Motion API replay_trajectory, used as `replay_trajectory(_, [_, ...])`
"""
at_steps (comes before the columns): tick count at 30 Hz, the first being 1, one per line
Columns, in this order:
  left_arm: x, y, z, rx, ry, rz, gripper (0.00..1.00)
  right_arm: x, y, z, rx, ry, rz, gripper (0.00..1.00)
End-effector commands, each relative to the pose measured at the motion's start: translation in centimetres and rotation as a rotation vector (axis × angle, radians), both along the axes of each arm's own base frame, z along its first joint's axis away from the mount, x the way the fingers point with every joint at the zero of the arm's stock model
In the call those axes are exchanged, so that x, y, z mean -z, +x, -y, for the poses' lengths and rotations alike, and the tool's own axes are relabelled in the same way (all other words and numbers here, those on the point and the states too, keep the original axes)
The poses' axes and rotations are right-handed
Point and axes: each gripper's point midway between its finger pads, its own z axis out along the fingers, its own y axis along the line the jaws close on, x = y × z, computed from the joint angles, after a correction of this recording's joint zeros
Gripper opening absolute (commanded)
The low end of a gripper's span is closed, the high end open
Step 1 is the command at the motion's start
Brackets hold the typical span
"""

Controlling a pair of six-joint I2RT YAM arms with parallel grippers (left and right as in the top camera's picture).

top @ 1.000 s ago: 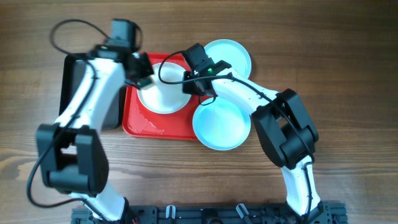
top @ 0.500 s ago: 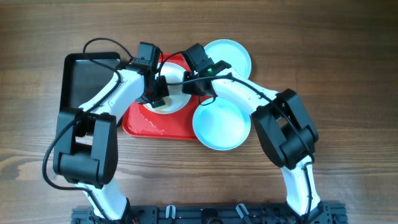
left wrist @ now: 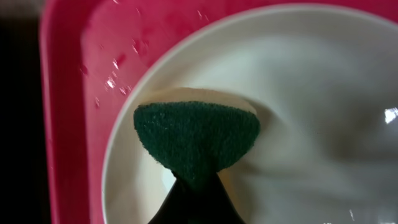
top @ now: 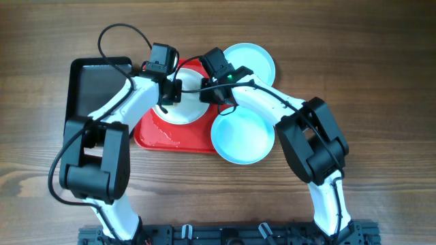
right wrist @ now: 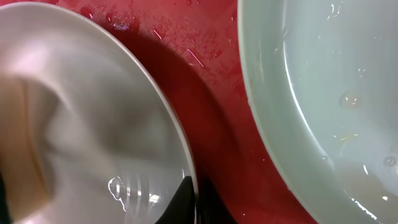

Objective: Clean dirty plates on tray and stack at the side
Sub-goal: 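Scrub the white plate again with the sponge in the left gripper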

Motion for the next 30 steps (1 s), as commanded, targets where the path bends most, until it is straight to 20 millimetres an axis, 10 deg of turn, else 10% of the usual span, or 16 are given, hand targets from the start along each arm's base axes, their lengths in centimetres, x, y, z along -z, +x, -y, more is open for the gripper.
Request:
replay_trajectory(1, [1.2, 1.0, -1.3, -0.017, 0.076, 0.03, 0.04, 1.2, -0.4, 0.7, -0.004, -0.052, -0.003, 0.04])
replay_trajectory(6, [1.8, 0.6, -0.6, -0.08, 0.014, 0.009, 0.04, 1.3, -0.3, 0.8, -0.001, -0.058, 0.0, 0.04])
replay_trajectory(18, [0.8, -7.6, 10.7, 0.263, -0.608, -0.344, 0.04, 1.3, -0.3, 0.9, 0.0, -0.061, 0.002, 0.05])
replay_trajectory(23, [1.7, -6.5, 8.7, 0.203, -0.5, -0.31, 0.04, 1.3, -0.3, 0.9, -0.001, -0.061, 0.001, 0.04])
replay_trajectory(30, [3.2, -3.9, -2.1, -0.305, -0.014, -0.163, 0.04, 1.3, -0.3, 0.9, -0.001, -0.062, 0.0, 0.04])
